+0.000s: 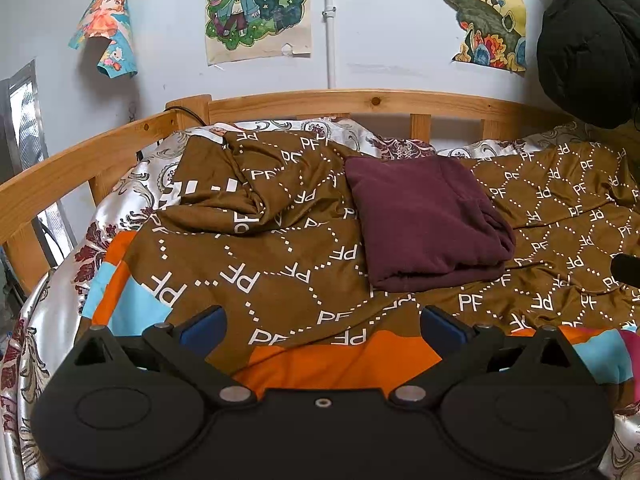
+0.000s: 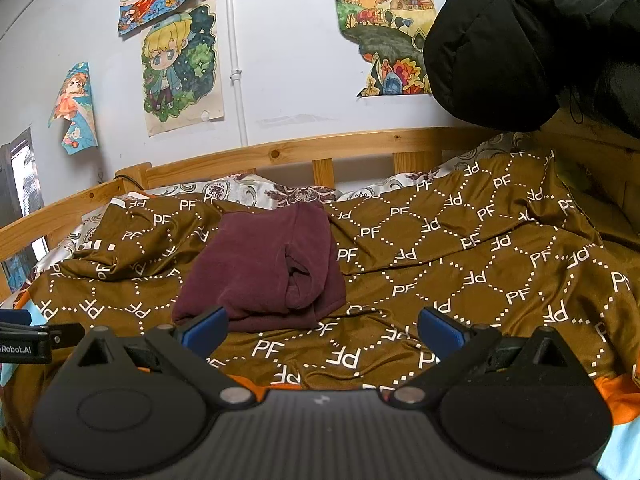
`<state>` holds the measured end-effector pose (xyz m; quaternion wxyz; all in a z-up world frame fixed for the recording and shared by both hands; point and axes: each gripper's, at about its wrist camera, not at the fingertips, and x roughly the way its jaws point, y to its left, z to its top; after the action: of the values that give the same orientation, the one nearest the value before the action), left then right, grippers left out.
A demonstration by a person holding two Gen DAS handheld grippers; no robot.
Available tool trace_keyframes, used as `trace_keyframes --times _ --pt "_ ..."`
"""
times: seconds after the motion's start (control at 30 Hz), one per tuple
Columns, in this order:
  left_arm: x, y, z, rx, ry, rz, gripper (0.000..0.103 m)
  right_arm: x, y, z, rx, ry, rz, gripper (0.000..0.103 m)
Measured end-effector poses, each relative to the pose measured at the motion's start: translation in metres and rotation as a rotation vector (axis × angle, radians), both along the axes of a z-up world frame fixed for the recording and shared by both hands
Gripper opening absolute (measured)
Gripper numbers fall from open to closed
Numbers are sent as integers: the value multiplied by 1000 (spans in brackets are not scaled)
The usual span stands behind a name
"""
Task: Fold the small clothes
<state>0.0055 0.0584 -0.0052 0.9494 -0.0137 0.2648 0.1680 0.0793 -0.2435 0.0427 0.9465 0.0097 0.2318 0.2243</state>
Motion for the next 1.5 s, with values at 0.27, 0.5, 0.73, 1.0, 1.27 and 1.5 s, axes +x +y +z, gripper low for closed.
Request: trace_keyframes --times 0.27,0.5,0.73,1.0,1.27,1.5 --pt "0 1 0 -2 1 -3 102 0 1 0 2 3 -1 103" --pt "1 1 -1 -3 2 -8 102 0 1 -1 2 4 1 103" --pt "1 1 -1 -4 3 -9 102 -1 3 -1 1 3 3 103" --pt "1 0 -1 -4 3 -8 102 -1 2 -1 6 4 7 103" --pt "1 0 -1 -4 3 -9 102 -1 2 -1 7 4 7 103" --pt "0 -1 -2 -4 4 -7 102 -1 2 -1 7 6 6 103"
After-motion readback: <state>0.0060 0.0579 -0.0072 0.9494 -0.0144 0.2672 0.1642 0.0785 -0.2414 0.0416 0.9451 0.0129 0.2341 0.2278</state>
